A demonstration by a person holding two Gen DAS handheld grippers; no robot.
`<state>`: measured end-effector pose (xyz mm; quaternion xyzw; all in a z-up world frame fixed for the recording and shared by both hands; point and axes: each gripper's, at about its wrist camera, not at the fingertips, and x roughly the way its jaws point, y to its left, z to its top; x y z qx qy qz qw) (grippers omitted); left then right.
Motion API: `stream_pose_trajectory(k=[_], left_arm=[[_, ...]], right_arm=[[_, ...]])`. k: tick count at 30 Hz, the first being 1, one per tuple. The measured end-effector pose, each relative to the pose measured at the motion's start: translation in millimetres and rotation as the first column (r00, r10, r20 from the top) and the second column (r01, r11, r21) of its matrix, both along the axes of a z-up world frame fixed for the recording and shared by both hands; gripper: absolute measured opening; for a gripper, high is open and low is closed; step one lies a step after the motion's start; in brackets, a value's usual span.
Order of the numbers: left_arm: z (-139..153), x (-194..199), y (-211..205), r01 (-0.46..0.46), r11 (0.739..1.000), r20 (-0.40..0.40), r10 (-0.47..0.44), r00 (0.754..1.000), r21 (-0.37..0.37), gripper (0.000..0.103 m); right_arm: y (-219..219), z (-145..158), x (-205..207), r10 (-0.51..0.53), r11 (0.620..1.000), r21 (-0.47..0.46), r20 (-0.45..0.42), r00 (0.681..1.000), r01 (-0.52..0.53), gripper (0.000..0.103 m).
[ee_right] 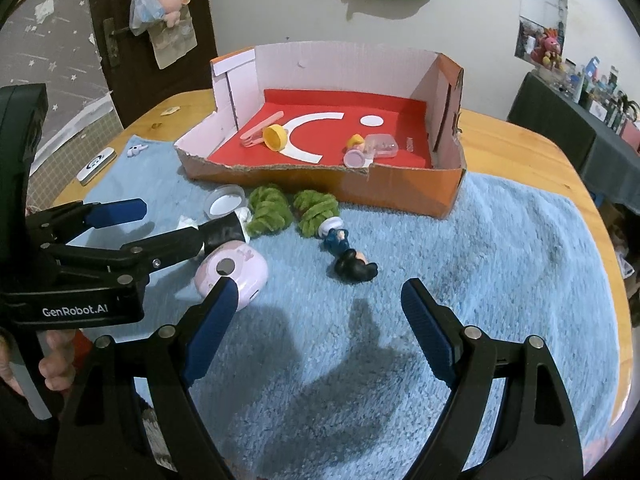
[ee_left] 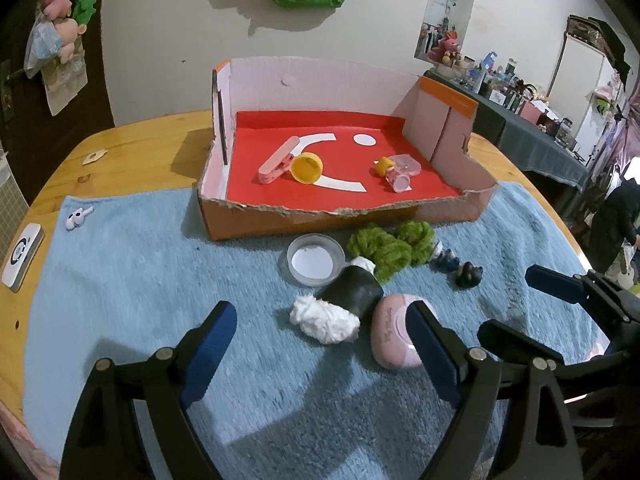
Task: Organize objects
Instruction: 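Withdraw both tools from the cardboard box back over the towel, then grasp the black-and-white figure with the left tool while the right tool grasps the small dark-haired figure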
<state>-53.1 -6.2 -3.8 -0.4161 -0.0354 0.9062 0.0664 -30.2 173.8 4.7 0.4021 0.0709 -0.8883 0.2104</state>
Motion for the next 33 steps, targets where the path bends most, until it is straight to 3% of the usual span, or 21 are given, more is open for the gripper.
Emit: stream_pose_trajectory(k=[4, 16, 21, 33], left_arm=[[1, 5, 3, 0.012, 1.0, -0.003, -0.012, 1.0, 0.002, 0.086], [-1, 4, 6, 0.028, 1.0, 0.018, -0.028, 0.999, 0.01, 0.058], [-6, -2, 3, 0.029, 1.0, 0.035, -0.029, 0.999, 0.008, 0.047], [-14, -19, 6, 0.054, 0.999, 0.06, -0.054, 0.997, 0.01, 0.04]], right_arm=[[1, -1, 3, -0.001, 1.0, 0.005, -0.003, 1.0, 0.001, 0.084], [11, -3, 5, -0.02, 1.0, -0.011, -0.002, 1.0, 0.02, 0.08], [13, -6, 1, -0.028, 1.0, -0.014, 0.014, 1.0, 0.028, 0.064], [12, -15, -20, -0.032, 0.999, -0.004, 0.043, 0.999, 0.032, 0.05]])
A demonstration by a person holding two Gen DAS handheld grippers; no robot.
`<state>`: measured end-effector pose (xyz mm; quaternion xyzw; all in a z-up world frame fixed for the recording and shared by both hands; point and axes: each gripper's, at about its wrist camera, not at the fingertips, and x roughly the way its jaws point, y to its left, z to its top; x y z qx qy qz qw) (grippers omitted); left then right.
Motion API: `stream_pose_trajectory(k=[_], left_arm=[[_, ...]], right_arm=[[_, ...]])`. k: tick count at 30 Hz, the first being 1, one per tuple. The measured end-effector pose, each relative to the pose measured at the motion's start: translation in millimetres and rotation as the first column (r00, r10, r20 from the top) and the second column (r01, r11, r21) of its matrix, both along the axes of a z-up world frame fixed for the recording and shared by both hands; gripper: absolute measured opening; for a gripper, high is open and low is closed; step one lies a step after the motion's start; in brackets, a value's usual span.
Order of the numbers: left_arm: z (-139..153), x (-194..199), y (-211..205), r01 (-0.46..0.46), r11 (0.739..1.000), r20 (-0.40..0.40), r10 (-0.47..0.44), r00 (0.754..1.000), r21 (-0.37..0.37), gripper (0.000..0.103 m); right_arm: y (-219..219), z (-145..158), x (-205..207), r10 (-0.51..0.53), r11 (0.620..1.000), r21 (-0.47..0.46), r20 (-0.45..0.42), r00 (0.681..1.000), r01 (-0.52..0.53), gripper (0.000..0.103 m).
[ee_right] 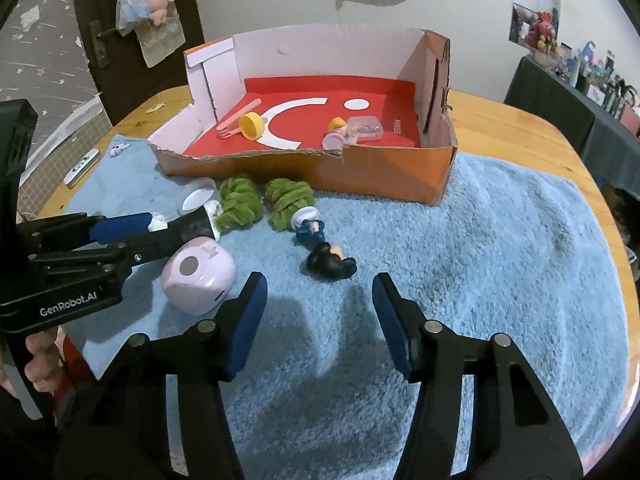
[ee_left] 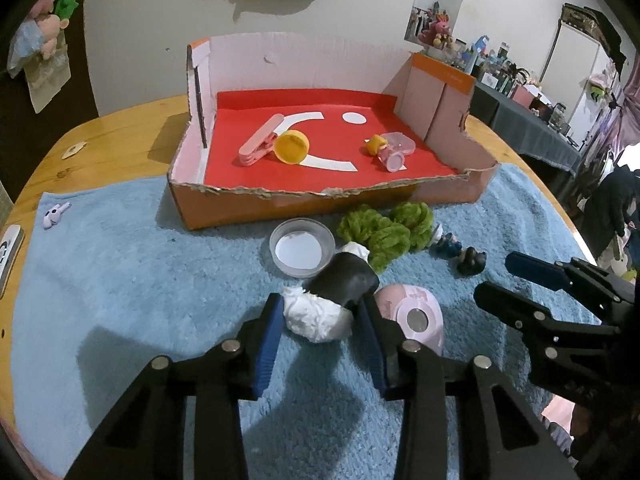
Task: Organize objects
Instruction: 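Grasp the black-and-white figure with the left tool while the right tool grasps the small dark-haired figure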
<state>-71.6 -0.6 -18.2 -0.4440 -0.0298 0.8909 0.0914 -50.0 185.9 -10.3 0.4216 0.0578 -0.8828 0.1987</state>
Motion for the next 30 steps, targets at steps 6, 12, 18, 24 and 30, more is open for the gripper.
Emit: stream_pose_trajectory(k=[6, 12, 18, 24, 30], left_arm=[[-1, -3, 1, 0.011, 1.0, -0.002, -0.011, 1.0, -0.002, 0.04], [-2, -6, 2, 0.022, 1.0, -0.002, -0.022, 1.0, -0.006, 0.04], [2, -6, 4, 0.027, 1.0, -0.012, -0.027, 1.0, -0.008, 0.04], [7, -6, 3, 0.03, 0.999, -0.03, -0.031, 0.999, -0.022, 0.04], [1, -9, 7, 0.047, 0.998, -0.021, -0.048, 0.999, -0.035, 0.04]], right_arm=[[-2, -6, -12, -0.002, 1.0, 0.002, 0.015, 1.0, 0.002, 0.042], [-6, -11, -18, 0.007, 1.0, 0.01, 0.022, 1.0, -0.007, 0.038], [-8, -12, -22, 0.006, 1.0, 0.017, 0.016, 1.0, -0.006, 0.029], [-10, -12, -20, 0.023, 0.999, 0.03, 0.011, 1.0, -0.023, 0.029], [-10, -13, -18, 0.029, 0.999, 0.02, 0.015, 0.999, -0.029, 0.029]])
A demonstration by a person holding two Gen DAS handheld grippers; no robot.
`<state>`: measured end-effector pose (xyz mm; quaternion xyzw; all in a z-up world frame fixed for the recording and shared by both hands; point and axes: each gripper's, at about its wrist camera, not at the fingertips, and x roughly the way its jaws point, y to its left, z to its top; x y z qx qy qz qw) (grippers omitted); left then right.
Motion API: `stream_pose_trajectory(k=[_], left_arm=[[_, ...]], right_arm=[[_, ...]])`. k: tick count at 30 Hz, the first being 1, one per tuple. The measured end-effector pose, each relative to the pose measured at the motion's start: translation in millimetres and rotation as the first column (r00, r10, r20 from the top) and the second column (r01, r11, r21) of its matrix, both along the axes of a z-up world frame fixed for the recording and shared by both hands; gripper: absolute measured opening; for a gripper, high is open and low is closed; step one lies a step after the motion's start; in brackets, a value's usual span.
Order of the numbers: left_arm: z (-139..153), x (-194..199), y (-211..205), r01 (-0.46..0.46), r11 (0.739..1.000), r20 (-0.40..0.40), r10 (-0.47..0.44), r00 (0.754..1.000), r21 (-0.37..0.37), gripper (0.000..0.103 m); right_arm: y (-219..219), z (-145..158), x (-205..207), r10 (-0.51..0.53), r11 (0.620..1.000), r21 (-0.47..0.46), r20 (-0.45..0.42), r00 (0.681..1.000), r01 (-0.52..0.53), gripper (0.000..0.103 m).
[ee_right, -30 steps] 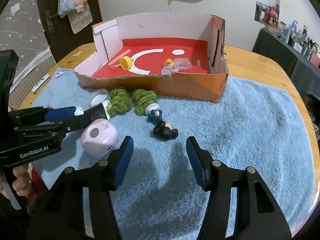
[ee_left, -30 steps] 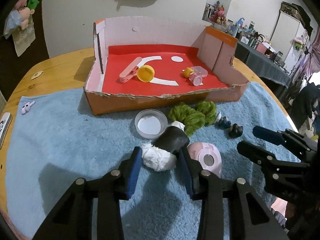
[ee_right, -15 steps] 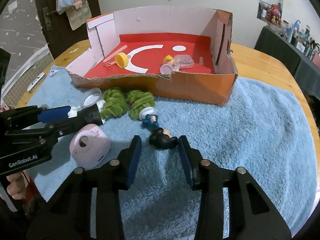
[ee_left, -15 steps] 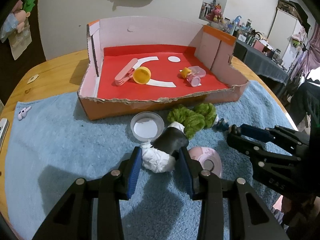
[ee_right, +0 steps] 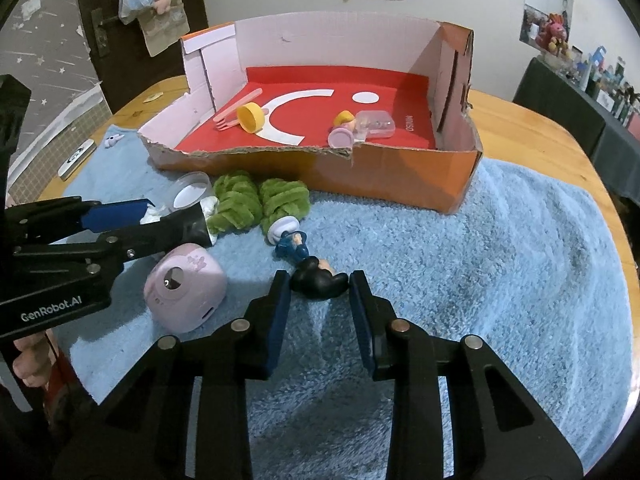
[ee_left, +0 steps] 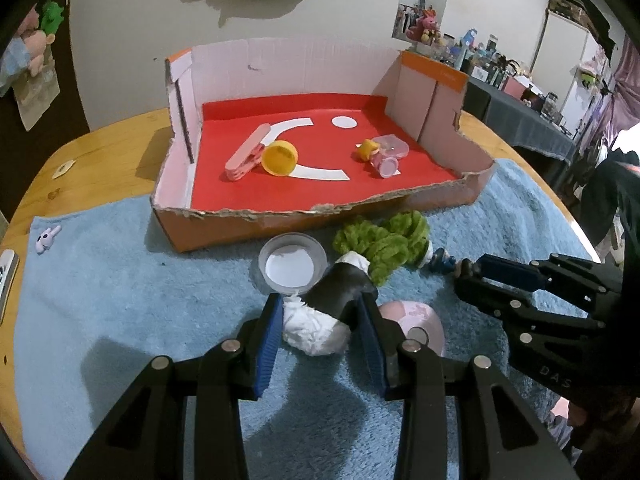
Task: Organize objects
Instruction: 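Grasp the black-and-white figure with the left tool while the right tool grasps the small dark-haired figure, then lift and carry both figures over into the cardboard box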
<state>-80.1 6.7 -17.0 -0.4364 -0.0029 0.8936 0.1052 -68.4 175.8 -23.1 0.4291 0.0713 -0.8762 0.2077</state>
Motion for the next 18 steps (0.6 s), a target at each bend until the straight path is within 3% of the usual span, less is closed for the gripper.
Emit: stream_pose_trajectory(k=[8, 14, 18], left_arm=[[-1, 8, 10, 0.053, 0.997, -0.037, -0.055, 0.998, -0.048, 0.033], [-3, 16, 12, 0.069, 0.995, -0.049, -0.073, 0.996, -0.073, 0.034], [-9, 20, 19, 0.092, 0.986, -0.039, -0.098, 0.994, -0.14, 0.036]], right_arm=[[3, 3, 1, -0.009, 1.0, -0.018, -0.003, 1.0, 0.009, 0.029], [2, 1, 2, -0.006, 1.0, -0.022, 0.007, 1.0, 0.006, 0.029], [3, 1, 5, -0.004, 1.0, -0.025, 0.009, 1.0, 0.004, 0.029]])
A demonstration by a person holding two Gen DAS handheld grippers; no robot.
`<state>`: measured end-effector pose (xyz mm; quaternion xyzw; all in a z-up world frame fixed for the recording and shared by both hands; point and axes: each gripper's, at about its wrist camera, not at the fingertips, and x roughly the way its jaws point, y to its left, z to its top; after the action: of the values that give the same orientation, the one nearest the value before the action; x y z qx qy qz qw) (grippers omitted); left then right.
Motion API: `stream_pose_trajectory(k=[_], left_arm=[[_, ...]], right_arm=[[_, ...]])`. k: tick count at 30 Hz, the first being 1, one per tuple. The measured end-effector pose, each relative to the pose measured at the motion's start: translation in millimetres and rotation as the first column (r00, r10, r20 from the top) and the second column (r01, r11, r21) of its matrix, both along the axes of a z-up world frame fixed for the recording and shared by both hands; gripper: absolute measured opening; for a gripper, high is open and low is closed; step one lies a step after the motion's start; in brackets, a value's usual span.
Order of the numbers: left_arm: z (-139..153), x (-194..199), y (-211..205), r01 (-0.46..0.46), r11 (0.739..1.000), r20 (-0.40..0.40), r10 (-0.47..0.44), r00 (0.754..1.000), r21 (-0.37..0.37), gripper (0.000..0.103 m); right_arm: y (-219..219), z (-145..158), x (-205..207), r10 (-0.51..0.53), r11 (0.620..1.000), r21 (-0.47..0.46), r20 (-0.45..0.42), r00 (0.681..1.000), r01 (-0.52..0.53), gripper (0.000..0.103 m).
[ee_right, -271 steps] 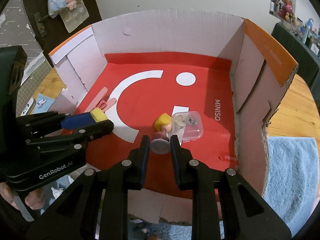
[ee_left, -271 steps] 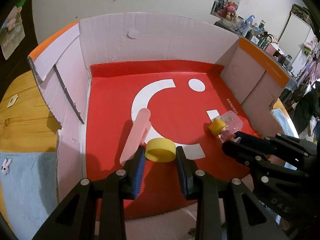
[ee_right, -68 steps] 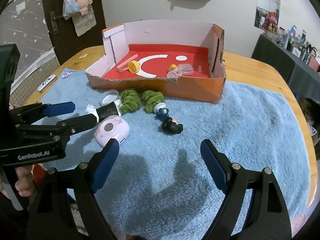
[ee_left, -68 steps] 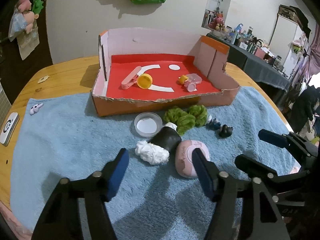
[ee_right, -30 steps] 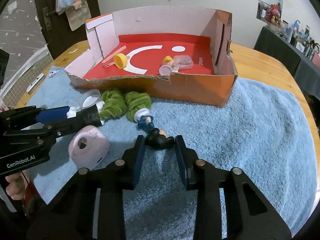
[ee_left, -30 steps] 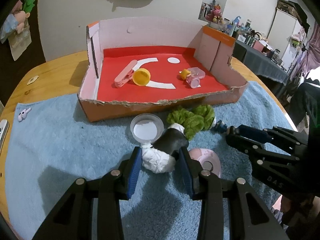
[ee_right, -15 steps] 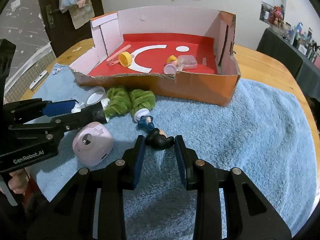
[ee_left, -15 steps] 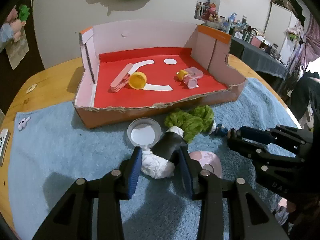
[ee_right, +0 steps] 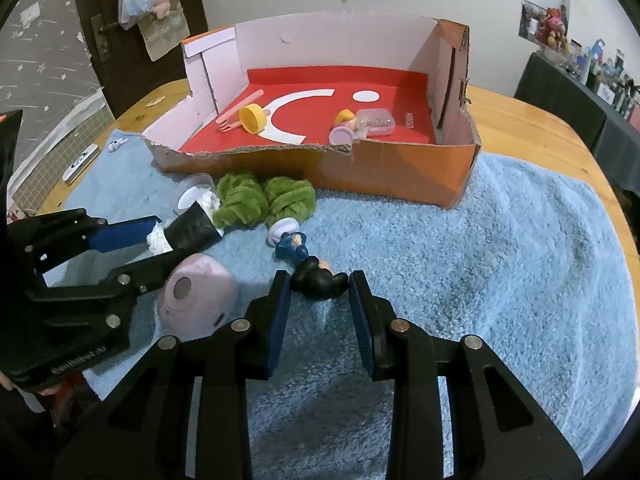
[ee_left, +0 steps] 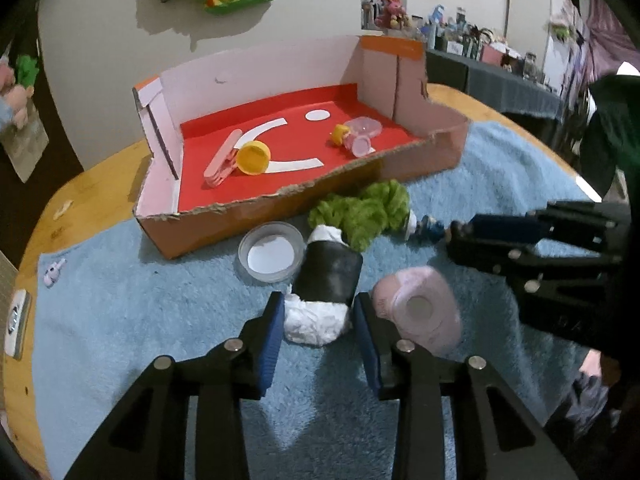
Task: Organize objects
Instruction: 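Lift and carry both figures over into the cardboard box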
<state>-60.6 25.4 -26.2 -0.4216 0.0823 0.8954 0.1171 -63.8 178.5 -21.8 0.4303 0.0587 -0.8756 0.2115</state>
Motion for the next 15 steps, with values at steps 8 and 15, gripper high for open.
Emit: stream_pose_trajectory(k=[8, 15], left_arm=[[-2, -7, -12, -0.053, 0.997, 0.035, 0.051, 0.998, 0.053, 0.032], [3, -2, -13, -0.054, 0.996, 0.026, 0.052, 0.998, 0.069, 0.032]], right_arm=[[1, 4, 3, 0.001, 1.0, -0.006, -0.008, 1.0, -0.001, 0.028], [2, 8, 6, -0.004, 1.0, -0.015, -0.019, 1.0, 0.004, 0.028]])
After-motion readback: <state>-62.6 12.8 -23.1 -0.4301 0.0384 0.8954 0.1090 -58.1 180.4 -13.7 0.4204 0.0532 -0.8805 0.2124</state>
